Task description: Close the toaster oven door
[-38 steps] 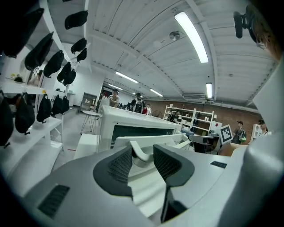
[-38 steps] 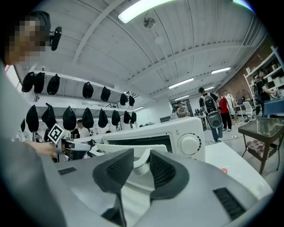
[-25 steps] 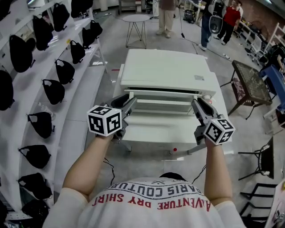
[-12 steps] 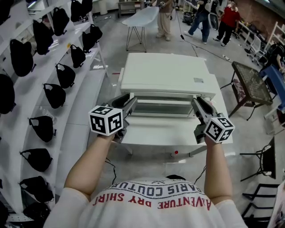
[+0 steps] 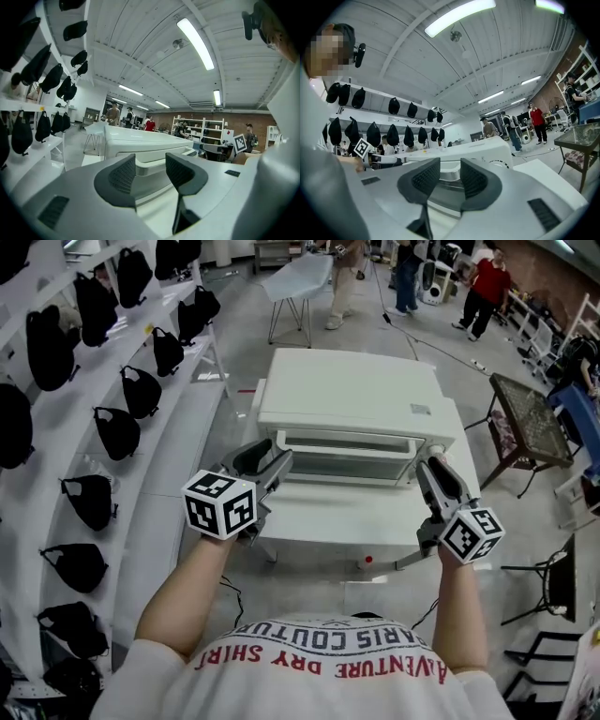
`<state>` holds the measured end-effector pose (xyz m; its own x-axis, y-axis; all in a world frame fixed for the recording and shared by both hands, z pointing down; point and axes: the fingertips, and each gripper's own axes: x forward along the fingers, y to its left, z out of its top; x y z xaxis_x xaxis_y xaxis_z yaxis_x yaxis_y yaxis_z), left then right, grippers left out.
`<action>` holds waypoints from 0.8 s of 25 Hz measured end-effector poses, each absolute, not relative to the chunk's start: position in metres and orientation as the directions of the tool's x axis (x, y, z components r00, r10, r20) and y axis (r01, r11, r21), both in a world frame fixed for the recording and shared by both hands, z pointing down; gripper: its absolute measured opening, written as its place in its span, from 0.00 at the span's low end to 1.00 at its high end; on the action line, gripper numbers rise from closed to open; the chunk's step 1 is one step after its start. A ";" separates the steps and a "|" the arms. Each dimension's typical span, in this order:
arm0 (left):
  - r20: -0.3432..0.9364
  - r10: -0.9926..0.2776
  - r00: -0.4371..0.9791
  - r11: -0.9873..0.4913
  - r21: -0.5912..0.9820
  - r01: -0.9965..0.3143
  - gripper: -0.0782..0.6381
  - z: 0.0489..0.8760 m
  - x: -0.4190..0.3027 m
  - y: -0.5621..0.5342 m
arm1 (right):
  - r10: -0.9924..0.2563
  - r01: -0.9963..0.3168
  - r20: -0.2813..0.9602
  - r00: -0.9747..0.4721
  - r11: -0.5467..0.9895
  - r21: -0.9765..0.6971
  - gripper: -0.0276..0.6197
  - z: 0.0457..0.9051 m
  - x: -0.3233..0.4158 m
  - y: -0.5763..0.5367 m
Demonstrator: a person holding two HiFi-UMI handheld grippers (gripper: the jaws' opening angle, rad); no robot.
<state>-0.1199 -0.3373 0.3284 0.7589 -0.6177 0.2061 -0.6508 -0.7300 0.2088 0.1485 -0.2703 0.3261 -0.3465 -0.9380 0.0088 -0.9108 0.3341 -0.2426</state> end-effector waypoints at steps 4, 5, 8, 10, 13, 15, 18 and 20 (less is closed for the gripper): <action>0.193 -0.580 0.791 -0.763 0.213 -0.611 0.39 0.329 -0.115 -0.307 | -0.929 -0.903 0.040 -0.368 0.347 -0.254 0.17 0.330 0.140 -0.242; 0.190 -0.569 0.800 -0.768 0.224 -0.600 0.39 0.332 -0.112 -0.299 | -0.923 -0.898 0.049 -0.382 0.358 -0.256 0.16 0.333 0.136 -0.235; 0.186 -0.521 0.833 -0.784 0.283 -0.553 0.32 0.343 -0.101 -0.274 | -0.897 -0.879 0.077 -0.434 0.404 -0.253 0.12 0.340 0.118 -0.215; 0.188 -0.491 0.850 -0.792 0.309 -0.526 0.28 0.350 -0.093 -0.258 | -0.878 -0.862 0.082 -0.472 0.439 -0.252 0.12 0.343 0.103 -0.204; 0.198 -0.447 0.872 -0.806 0.334 -0.489 0.23 0.361 -0.080 -0.237 | -0.854 -0.837 0.087 -0.513 0.475 -0.271 0.11 0.347 0.086 -0.190; 0.193 -0.417 0.888 -0.818 0.348 -0.459 0.20 0.363 -0.073 -0.225 | -0.839 -0.825 0.091 -0.536 0.497 -0.270 0.10 0.349 0.077 -0.182; 0.167 -0.387 0.907 -0.833 0.359 -0.422 0.18 0.359 -0.069 -0.213 | -0.828 -0.816 0.087 -0.554 0.520 -0.252 0.09 0.347 0.069 -0.176; 0.154 -0.379 0.913 -0.840 0.357 -0.408 0.17 0.356 -0.070 -0.207 | -0.821 -0.808 0.079 -0.565 0.532 -0.252 0.09 0.346 0.064 -0.173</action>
